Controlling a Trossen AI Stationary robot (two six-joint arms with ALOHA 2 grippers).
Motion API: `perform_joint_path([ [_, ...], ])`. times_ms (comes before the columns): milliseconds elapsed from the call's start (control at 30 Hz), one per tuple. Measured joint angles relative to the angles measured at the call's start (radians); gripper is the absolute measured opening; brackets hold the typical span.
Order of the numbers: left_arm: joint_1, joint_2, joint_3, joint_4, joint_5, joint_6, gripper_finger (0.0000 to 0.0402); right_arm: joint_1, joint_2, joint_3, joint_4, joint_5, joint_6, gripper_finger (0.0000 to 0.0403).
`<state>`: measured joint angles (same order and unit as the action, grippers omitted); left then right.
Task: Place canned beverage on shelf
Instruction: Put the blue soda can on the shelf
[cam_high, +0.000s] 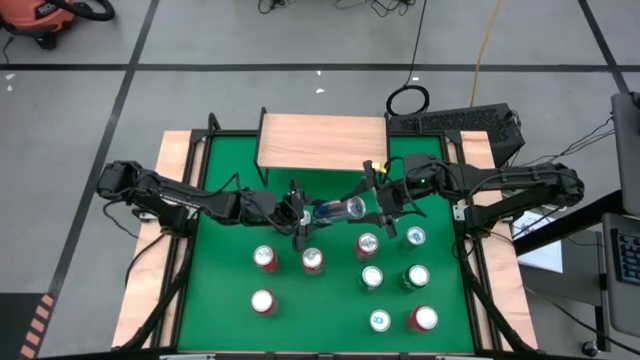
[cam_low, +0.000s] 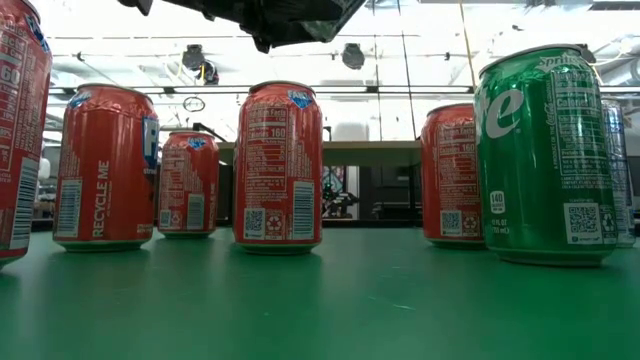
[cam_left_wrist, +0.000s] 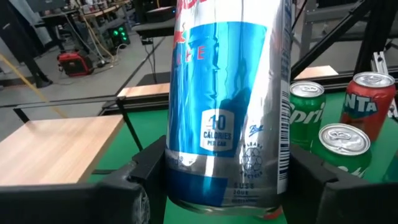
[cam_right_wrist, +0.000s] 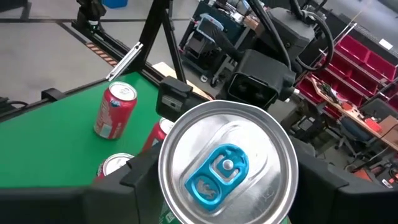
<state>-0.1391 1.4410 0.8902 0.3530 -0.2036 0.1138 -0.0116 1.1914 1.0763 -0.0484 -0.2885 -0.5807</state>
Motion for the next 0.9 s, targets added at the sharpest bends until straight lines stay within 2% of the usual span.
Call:
perform_joint_path([
  [233,-0.002,0.000,0.000,0.000,0.000,-0.013,0.0220,0.000,0.001,0.001,-0.008,-0.001,0.070,0.0251],
  [433,-0.004,0.000,0.000,0.005,-0.008,0.009,0.0221,0.000,0.002,0.001,-0.058,0.033,0.244,0.0285],
  [533,-0.020,-0.011,0.000,0.007,-0.046,0.045,0.0222,0.000,0.002,0.001,-0.070,0.054,0.318,0.0299],
  [633,-0.042,-0.029,0.000,0.004,-0.126,0.080,0.0219,0.000,-0.001,0.001,-0.070,0.076,0.389,0.0303],
  [733,-0.069,-0.049,0.000,0.017,-0.252,0.114,0.0217,0.003,-0.001,-0.003,-0.048,0.136,0.465,0.0300],
  [900,-0.120,-0.049,0.000,0.038,-0.529,0.226,0.0217,0.026,0.010,-0.085,0.194,0.266,0.549,0.0291],
])
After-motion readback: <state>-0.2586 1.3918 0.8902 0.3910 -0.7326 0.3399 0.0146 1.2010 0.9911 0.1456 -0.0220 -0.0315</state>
